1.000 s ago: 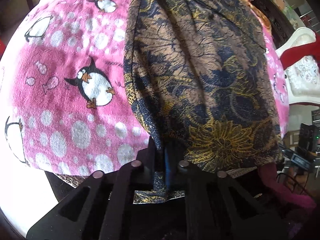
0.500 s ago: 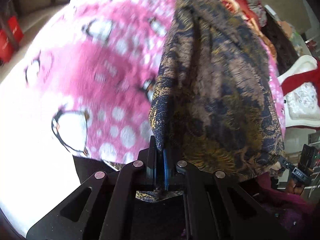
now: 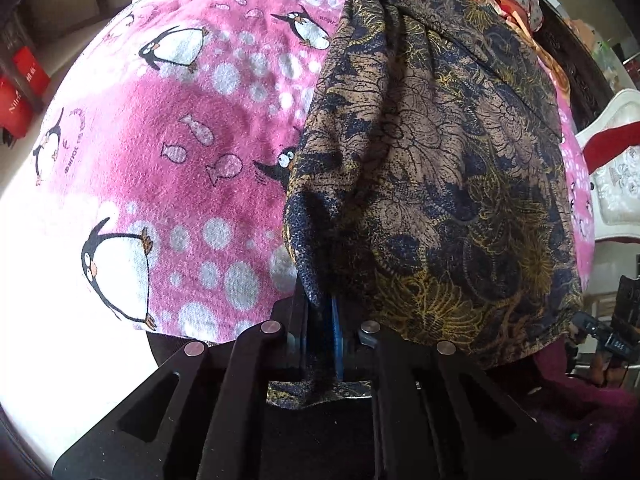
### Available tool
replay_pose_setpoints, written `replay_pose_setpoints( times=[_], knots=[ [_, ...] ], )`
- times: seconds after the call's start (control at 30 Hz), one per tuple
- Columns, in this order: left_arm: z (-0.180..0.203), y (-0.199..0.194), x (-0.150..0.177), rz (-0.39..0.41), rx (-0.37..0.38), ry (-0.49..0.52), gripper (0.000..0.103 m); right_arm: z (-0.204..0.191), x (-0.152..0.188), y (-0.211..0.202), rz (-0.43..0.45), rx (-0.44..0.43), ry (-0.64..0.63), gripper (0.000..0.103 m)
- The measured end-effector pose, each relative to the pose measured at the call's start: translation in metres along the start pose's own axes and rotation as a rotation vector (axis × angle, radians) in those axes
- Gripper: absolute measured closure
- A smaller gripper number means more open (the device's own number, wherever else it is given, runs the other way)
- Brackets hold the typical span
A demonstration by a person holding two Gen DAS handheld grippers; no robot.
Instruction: Fold small clothes
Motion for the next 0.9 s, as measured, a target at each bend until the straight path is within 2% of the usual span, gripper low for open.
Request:
replay_pose_setpoints(
  times=[0.3, 0.37, 0.43, 0.7, 0.87, 0.9],
  knots=[
    [0.006, -0.003, -0.001, 0.02, -0.056, 0.038, 0.095, 0.0, -0.005, 0.001, -0.043, -0.005, 0.008, 0.068],
    [0.005, -0.003, -0.001, 0.02, -0.061, 0.043, 0.092, 0.001, -0.007, 0.003, -0.044, -0.009, 0.01, 0.068],
    [0.005, -0.003, -0.001, 0.017, -0.051, 0.041, 0.086, 0.0, -0.007, 0.005, -0.042, -0.019, 0.017, 0.068],
    [0.005, -0.004, 0.002, 0.015, -0.054, 0.046, 0.086, 0.0, -0.008, 0.009, -0.045, -0.026, 0.009, 0.067],
    [0.001, -0.009, 0.001, 0.004, -0.012, 0.02, 0.086, 0.001, -0.008, 0.009, -0.04, -0.028, 0.012, 0.065],
    [-0.001, -0.011, 0.0, 0.002, 0.002, 0.014, 0.077, 0.001, -0.008, 0.009, -0.039, -0.03, 0.013, 0.064]
  ],
)
Point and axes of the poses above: each gripper's, at about its wrist camera, not at the fingertips, and y roughly the way its jaws point, z to its right, x to its underside, the point moved 6 cm from there along y, roughly the way its jaws point, and after that the axes turned 13 degrees about -y, right-handed, at the moved point
